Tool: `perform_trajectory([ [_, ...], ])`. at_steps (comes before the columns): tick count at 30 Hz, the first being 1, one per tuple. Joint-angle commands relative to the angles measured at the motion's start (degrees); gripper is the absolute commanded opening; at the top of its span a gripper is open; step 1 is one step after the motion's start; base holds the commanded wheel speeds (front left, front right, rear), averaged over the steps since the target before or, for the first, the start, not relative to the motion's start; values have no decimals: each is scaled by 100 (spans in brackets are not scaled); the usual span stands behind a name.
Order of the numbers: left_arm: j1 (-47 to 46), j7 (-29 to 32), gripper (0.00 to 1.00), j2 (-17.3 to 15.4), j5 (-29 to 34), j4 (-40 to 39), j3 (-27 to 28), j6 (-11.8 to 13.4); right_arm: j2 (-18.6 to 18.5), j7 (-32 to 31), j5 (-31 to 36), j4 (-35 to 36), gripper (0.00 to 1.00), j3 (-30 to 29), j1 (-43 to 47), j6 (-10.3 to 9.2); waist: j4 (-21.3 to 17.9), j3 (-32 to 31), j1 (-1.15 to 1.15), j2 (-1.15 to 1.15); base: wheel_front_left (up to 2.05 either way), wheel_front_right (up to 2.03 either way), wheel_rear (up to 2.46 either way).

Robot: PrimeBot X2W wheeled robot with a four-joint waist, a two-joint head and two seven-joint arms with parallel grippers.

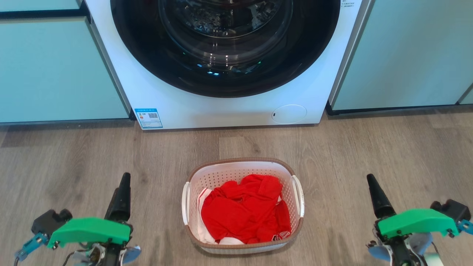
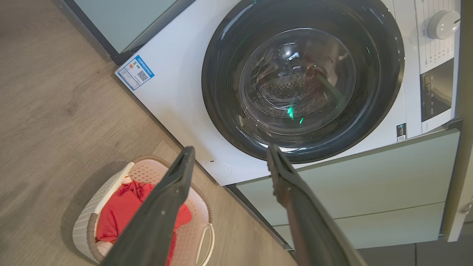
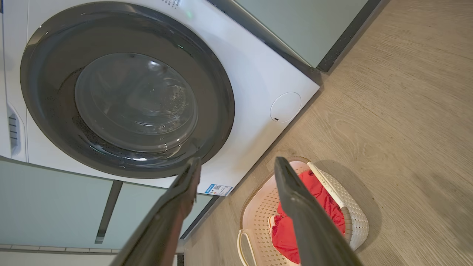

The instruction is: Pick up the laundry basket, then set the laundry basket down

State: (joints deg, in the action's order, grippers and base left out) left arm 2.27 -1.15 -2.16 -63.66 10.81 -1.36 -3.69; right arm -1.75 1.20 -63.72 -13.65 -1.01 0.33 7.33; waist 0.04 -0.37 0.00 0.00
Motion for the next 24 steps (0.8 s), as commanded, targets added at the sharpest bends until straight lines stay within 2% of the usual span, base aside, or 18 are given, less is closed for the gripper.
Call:
perform_trajectory([
  [1, -239, -63, 100, -53, 196, -260, 39, 27, -54, 75, 190, 259, 100, 98, -231, 6, 0, -3, 0, 0, 0, 0, 0],
  [24, 34, -455, 100, -126, 2335, -503, -258, 270, -71, 461, 1883, 404, 100, 448, -121, 9, -7, -35, 0, 0, 0, 0, 0],
])
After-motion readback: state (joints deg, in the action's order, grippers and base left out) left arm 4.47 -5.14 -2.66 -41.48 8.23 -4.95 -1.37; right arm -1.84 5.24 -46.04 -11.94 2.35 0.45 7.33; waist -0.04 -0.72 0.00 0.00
